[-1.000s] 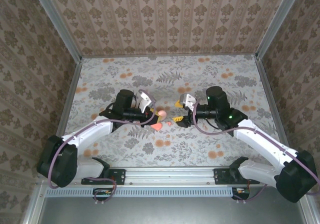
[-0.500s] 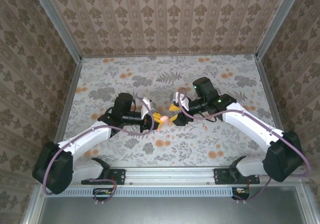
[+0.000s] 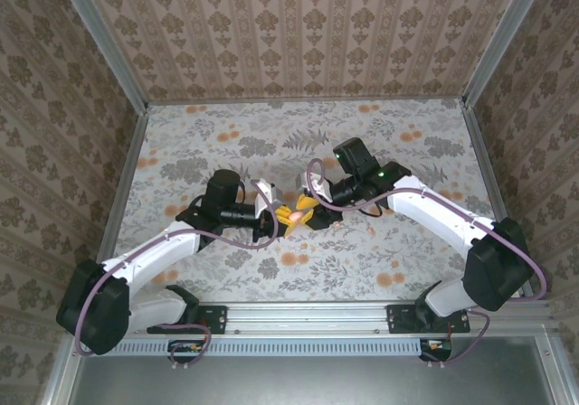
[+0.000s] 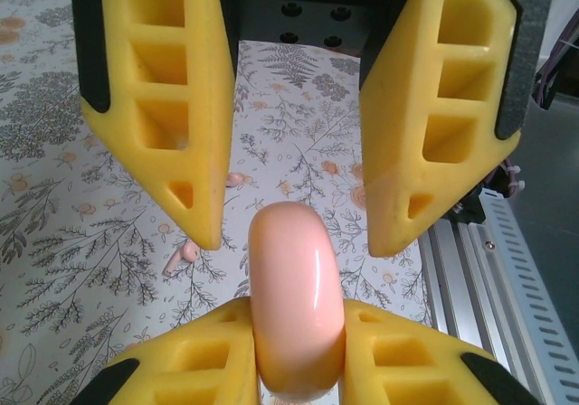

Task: Insert the wireless bluetooth earbuds into the charging case

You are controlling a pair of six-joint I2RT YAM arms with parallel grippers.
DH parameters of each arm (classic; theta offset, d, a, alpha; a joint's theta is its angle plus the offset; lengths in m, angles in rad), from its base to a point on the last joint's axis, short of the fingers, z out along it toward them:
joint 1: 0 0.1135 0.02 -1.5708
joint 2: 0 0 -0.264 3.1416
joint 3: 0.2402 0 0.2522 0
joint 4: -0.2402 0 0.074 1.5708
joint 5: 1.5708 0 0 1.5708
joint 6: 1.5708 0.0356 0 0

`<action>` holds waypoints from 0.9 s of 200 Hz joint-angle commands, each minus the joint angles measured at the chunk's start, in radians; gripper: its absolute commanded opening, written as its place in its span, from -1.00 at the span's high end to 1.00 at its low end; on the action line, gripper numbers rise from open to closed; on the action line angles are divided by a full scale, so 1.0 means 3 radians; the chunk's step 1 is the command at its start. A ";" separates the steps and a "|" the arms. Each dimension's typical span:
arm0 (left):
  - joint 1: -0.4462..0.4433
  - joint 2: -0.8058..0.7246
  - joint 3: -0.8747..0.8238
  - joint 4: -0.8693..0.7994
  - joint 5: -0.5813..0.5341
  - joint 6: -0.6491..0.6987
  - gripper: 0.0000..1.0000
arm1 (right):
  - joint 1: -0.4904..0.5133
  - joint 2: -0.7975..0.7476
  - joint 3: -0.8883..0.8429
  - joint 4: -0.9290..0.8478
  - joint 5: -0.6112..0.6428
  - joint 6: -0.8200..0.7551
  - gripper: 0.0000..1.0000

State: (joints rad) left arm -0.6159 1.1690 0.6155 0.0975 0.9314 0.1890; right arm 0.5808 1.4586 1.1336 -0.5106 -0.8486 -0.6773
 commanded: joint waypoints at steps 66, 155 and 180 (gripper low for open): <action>-0.0043 -0.0106 0.0025 -0.0009 0.0072 0.0083 0.56 | 0.0017 0.0149 0.0152 -0.0205 -0.0193 -0.0120 0.35; -0.0049 -0.0282 -0.0282 0.0668 -0.0114 -0.0061 -0.22 | -0.0215 -0.0509 -0.0786 0.1534 -0.0329 0.0588 0.60; -0.0049 -0.0263 -0.0431 0.1056 -0.0121 -0.0151 -0.23 | -0.0239 -0.0771 -0.1247 0.2443 -0.0268 0.0922 0.63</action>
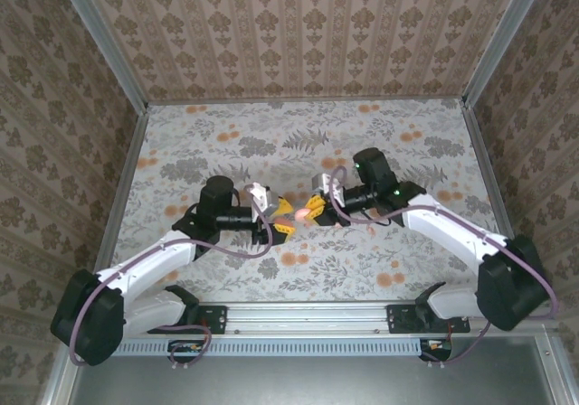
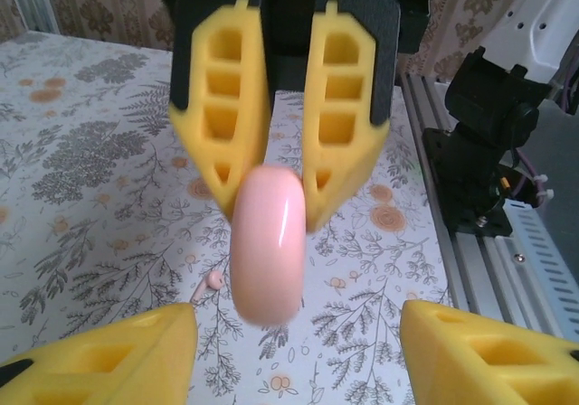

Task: Insert the wireless bluetooth earbuds into the charging case

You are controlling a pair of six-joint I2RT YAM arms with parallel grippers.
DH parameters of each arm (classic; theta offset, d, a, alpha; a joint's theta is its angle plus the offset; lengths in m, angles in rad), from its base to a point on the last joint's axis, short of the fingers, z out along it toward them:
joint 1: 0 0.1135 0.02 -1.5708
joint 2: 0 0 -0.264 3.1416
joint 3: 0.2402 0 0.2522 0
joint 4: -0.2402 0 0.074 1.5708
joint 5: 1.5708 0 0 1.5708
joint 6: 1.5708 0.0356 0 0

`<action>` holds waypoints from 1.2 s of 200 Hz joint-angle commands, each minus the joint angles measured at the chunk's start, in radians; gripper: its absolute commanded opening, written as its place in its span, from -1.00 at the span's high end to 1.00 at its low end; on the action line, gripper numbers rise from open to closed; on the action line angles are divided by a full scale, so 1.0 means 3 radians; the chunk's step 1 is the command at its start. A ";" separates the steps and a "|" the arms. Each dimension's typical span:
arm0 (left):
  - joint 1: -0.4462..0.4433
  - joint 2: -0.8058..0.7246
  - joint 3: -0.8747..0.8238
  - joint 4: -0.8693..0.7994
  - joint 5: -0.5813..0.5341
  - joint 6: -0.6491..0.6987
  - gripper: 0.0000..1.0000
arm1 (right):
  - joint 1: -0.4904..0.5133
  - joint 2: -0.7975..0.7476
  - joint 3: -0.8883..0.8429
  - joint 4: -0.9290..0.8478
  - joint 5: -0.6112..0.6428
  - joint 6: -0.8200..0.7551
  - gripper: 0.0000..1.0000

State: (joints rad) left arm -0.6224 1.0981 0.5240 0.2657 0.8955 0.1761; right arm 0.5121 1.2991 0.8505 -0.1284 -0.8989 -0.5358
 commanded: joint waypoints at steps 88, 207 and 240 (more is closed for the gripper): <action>-0.0027 0.0062 -0.0121 0.0812 0.0207 -0.0203 -0.22 | -0.0005 -0.0041 -0.0301 0.1443 -0.0543 0.0800 0.61; -0.0027 0.0047 -0.0056 0.0812 0.0285 -0.0275 0.09 | 0.0054 0.0190 -0.0116 0.1383 -0.0677 0.0841 0.61; -0.0027 0.0024 -0.0049 0.0813 0.0261 -0.0297 0.19 | 0.0057 0.0195 -0.0112 0.1355 -0.0684 0.0845 0.61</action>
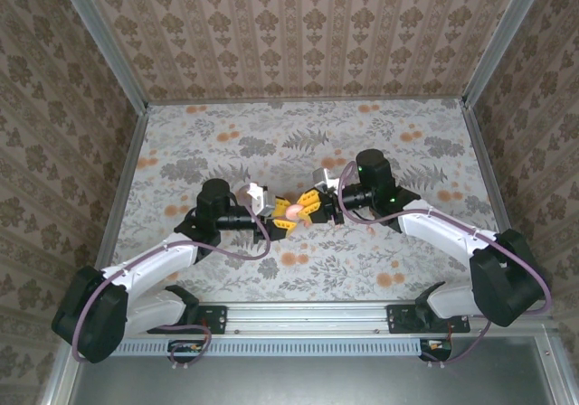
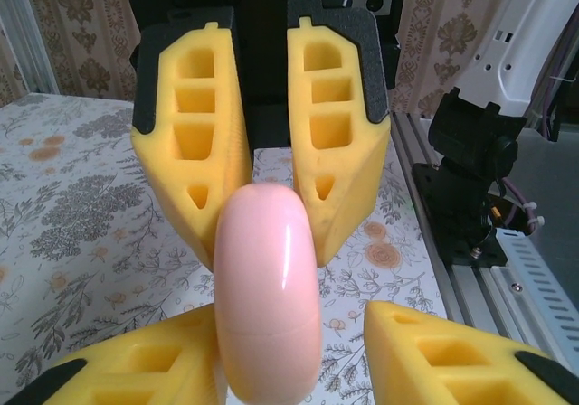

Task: Insert the wireless bluetooth earbuds into the charging case

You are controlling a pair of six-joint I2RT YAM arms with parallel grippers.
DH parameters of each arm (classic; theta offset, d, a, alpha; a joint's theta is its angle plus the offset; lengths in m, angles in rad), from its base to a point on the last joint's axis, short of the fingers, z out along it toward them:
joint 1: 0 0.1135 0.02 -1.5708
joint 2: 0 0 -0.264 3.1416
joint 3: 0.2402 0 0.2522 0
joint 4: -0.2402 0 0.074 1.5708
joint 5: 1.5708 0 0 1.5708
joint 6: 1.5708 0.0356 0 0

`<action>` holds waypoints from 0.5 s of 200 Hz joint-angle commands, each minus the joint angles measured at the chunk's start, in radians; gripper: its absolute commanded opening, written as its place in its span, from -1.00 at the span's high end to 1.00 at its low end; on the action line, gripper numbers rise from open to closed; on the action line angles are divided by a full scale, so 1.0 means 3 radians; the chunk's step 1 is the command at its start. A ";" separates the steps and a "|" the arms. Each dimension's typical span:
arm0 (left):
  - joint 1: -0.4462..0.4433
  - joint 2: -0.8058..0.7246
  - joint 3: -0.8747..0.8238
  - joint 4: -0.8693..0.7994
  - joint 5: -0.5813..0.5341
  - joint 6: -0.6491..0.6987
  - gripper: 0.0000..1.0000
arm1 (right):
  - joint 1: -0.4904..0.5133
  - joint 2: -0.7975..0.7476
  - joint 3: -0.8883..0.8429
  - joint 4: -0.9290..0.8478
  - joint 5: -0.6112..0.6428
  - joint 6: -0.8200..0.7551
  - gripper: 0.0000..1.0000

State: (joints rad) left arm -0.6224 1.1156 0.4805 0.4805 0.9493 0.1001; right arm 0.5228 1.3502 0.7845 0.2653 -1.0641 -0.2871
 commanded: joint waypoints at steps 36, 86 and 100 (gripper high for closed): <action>-0.0027 -0.0052 0.0106 0.0096 0.0051 -0.0100 0.32 | 0.0021 0.0026 0.0105 0.0002 -0.0140 0.0004 0.61; -0.0027 -0.0078 0.0109 0.0102 0.0012 -0.0127 0.33 | 0.0021 0.0026 0.0107 -0.0029 -0.0152 -0.0007 0.60; -0.0027 -0.0079 0.0111 0.0101 0.0009 -0.0129 0.37 | 0.0021 0.0033 0.0115 -0.0040 -0.0157 -0.0006 0.61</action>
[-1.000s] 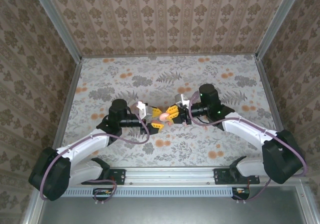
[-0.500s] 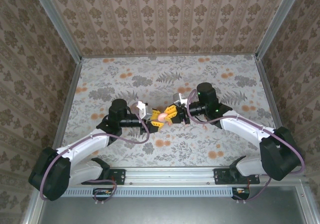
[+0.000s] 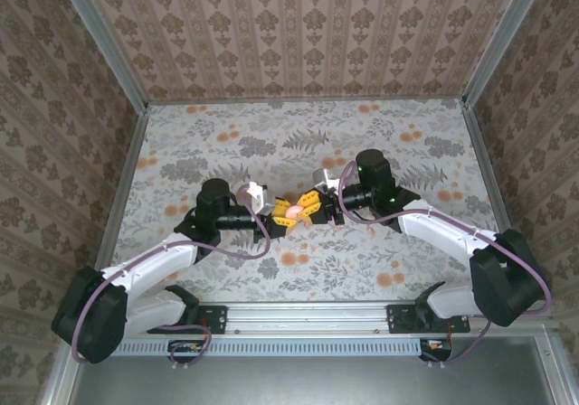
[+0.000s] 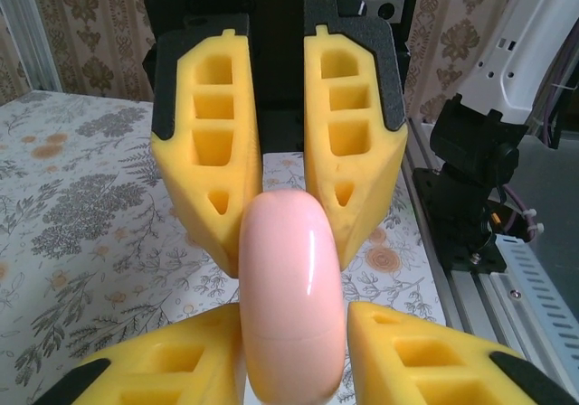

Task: Insert the wireless bluetooth earbuds into the charging case

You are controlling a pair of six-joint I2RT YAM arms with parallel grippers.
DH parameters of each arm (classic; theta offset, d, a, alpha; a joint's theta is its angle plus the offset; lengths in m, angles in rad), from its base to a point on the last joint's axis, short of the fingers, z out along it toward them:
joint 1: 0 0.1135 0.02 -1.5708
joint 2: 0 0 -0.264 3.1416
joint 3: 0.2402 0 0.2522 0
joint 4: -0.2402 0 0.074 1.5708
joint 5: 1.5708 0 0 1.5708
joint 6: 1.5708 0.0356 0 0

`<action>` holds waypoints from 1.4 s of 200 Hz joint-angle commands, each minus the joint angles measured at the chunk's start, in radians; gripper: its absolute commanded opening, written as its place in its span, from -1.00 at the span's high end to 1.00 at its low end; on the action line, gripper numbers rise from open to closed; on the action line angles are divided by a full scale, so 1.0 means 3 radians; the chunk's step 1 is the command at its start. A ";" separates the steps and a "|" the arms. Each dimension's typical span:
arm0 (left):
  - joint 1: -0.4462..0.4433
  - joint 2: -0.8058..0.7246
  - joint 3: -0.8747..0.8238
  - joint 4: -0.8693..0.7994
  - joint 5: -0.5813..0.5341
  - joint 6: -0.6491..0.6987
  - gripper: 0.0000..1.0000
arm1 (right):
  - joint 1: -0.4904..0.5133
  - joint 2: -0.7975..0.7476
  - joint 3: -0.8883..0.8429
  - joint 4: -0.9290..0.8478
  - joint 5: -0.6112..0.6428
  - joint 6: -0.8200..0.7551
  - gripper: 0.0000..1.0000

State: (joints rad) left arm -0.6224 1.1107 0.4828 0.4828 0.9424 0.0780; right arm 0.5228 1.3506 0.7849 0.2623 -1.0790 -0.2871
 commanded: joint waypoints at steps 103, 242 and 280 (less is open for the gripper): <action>-0.0027 -0.0125 0.0092 -0.0019 -0.0049 -0.0022 0.61 | 0.0032 0.0036 0.0175 -0.0181 -0.0043 -0.0074 0.38; -0.0027 -0.0188 0.0105 -0.0277 -0.0047 0.0128 0.66 | -0.0046 0.0008 0.0287 -0.0033 0.0559 0.0110 0.18; -0.0027 -0.0194 0.0104 -0.0290 -0.0063 0.0144 0.66 | -0.0098 0.0019 0.0291 0.0122 0.0610 0.0247 0.18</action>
State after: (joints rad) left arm -0.6216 1.0771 0.4896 0.3927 0.8814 0.0883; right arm 0.5087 1.3552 0.8413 0.2413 -0.9565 -0.2527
